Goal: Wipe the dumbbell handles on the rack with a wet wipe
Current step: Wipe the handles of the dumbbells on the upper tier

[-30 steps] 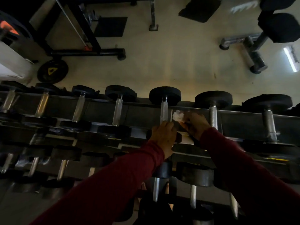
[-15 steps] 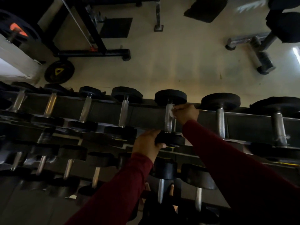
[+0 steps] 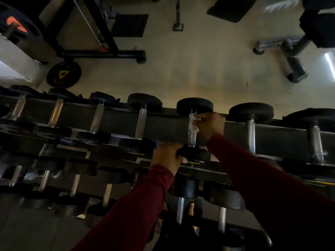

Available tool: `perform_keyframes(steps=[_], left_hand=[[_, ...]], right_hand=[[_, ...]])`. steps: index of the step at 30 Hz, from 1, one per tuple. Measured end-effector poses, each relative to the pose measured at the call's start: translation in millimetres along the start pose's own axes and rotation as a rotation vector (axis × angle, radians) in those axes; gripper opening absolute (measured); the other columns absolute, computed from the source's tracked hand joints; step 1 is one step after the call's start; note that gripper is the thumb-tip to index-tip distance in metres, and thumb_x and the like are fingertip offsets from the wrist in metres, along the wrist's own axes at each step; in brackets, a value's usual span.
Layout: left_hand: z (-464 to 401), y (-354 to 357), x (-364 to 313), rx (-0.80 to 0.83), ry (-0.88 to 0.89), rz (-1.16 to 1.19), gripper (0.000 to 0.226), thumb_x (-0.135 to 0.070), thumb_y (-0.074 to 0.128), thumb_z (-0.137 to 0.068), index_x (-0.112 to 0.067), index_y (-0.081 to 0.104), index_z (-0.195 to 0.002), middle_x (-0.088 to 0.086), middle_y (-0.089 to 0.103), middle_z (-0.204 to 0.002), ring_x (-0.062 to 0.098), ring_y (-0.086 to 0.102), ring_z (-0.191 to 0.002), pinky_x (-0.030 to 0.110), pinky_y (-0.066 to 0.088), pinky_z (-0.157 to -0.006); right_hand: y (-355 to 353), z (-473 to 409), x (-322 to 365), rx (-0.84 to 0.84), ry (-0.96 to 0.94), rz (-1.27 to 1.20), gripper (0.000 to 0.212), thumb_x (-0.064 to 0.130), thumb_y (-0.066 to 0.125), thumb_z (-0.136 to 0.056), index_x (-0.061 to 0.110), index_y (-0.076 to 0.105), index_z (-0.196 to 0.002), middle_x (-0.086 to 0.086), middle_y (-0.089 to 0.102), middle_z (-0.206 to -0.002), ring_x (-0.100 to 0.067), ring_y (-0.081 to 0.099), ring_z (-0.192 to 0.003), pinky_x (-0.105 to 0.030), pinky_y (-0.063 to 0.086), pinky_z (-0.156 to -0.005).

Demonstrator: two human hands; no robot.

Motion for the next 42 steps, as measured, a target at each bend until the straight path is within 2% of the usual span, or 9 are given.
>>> perform_keyframes(steps=[8,12,16,20,26,30,34,38,42], left_hand=[[0.0,-1.9,1.0,-0.002,0.028,-0.01,0.048,-0.028,0.078,-0.078,-0.028,0.065,-0.124,-0.004,0.065,-0.127,0.015,0.055,-0.121,0.026,0.039,-0.106],[-1.9,-1.9,0.1,-0.008,0.06,-0.013,0.048,-0.027,0.077,-0.079,-0.028,0.065,-0.125,-0.003,0.064,-0.128,0.016,0.055,-0.122,0.028,0.04,-0.107],[-0.8,-0.1,-3.3,-0.004,0.116,-0.067,0.044,-0.028,0.072,-0.083,-0.028,0.062,-0.126,-0.003,0.063,-0.129,0.018,0.056,-0.12,0.03,0.043,-0.105],[0.4,-0.8,-5.4,0.0,0.163,-0.093,0.046,-0.031,0.07,-0.084,-0.03,0.059,-0.129,-0.001,0.063,-0.129,0.02,0.057,-0.12,0.033,0.044,-0.103],[3.0,-2.0,-4.1,0.026,0.164,-0.003,0.047,-0.033,0.075,-0.081,-0.025,0.063,-0.126,0.001,0.065,-0.123,0.019,0.059,-0.115,0.035,0.046,-0.103],[10.0,-6.0,-21.1,0.001,0.189,0.051,0.025,-0.027,0.07,-0.081,-0.025,0.068,-0.106,-0.002,0.069,-0.103,0.016,0.064,-0.098,0.032,0.054,-0.088],[20.9,4.7,-53.0,0.013,0.261,0.065,0.03,-0.025,0.068,-0.082,-0.025,0.066,-0.113,-0.001,0.066,-0.112,0.016,0.058,-0.109,0.032,0.052,-0.094],[30.9,21.7,-91.4,0.027,0.342,0.006,0.029,-0.025,0.065,-0.085,-0.025,0.066,-0.114,0.001,0.064,-0.112,0.019,0.055,-0.113,0.036,0.047,-0.1],[37.5,44.5,-129.9,0.06,0.377,0.008,0.034,-0.026,0.062,-0.089,-0.023,0.065,-0.122,0.003,0.065,-0.116,0.02,0.051,-0.116,0.032,0.043,-0.102]], right_hand=[[51.2,32.5,13.3,0.407,-0.368,0.413,0.017,0.031,0.062,-0.095,0.021,0.068,-0.108,0.006,0.062,-0.102,-0.002,0.059,-0.089,-0.012,0.042,-0.073],[41.9,9.3,42.7,0.324,-0.464,0.47,0.006,0.025,0.057,-0.097,0.023,0.062,-0.094,0.01,0.063,-0.087,0.0,0.061,-0.074,-0.018,0.051,-0.067],[54.0,0.8,50.7,0.357,-0.419,0.531,0.018,0.023,0.055,-0.094,0.02,0.068,-0.105,-0.002,0.063,-0.106,-0.018,0.065,-0.094,-0.036,0.058,-0.081],[67.7,41.1,53.4,0.567,-0.513,0.599,0.015,0.021,0.059,-0.096,0.021,0.073,-0.102,0.0,0.067,-0.111,-0.016,0.063,-0.105,-0.031,0.05,-0.097],[9.9,26.4,8.5,0.456,-0.059,0.251,0.021,0.023,0.058,-0.097,0.02,0.068,-0.115,-0.003,0.067,-0.112,-0.016,0.065,-0.097,-0.034,0.055,-0.089],[-32.9,60.9,-32.1,0.325,0.497,-0.519,0.027,0.004,0.052,-0.099,0.009,0.059,-0.125,-0.017,0.064,-0.114,-0.02,0.067,-0.086,-0.033,0.06,-0.076],[-59.4,88.5,-46.1,0.323,0.681,-0.939,0.027,0.006,0.048,-0.1,0.008,0.059,-0.125,-0.015,0.065,-0.123,-0.025,0.065,-0.11,-0.034,0.058,-0.088],[-90.9,97.2,-82.6,0.217,0.776,-1.054,0.034,0.003,0.064,-0.088,0.004,0.058,-0.122,-0.017,0.063,-0.12,-0.029,0.067,-0.107,-0.034,0.059,-0.087],[-121.1,87.2,-117.9,0.24,0.687,-0.803,0.019,0.004,0.064,-0.091,0.003,0.063,-0.11,-0.018,0.066,-0.115,-0.021,0.069,-0.097,-0.027,0.06,-0.075]])
Point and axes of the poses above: each hand's wrist, its own z-axis away from the middle knuckle, its own y-axis out of the palm, x = y × z, the point moved 10 cm from there along -z, towards the middle knuckle
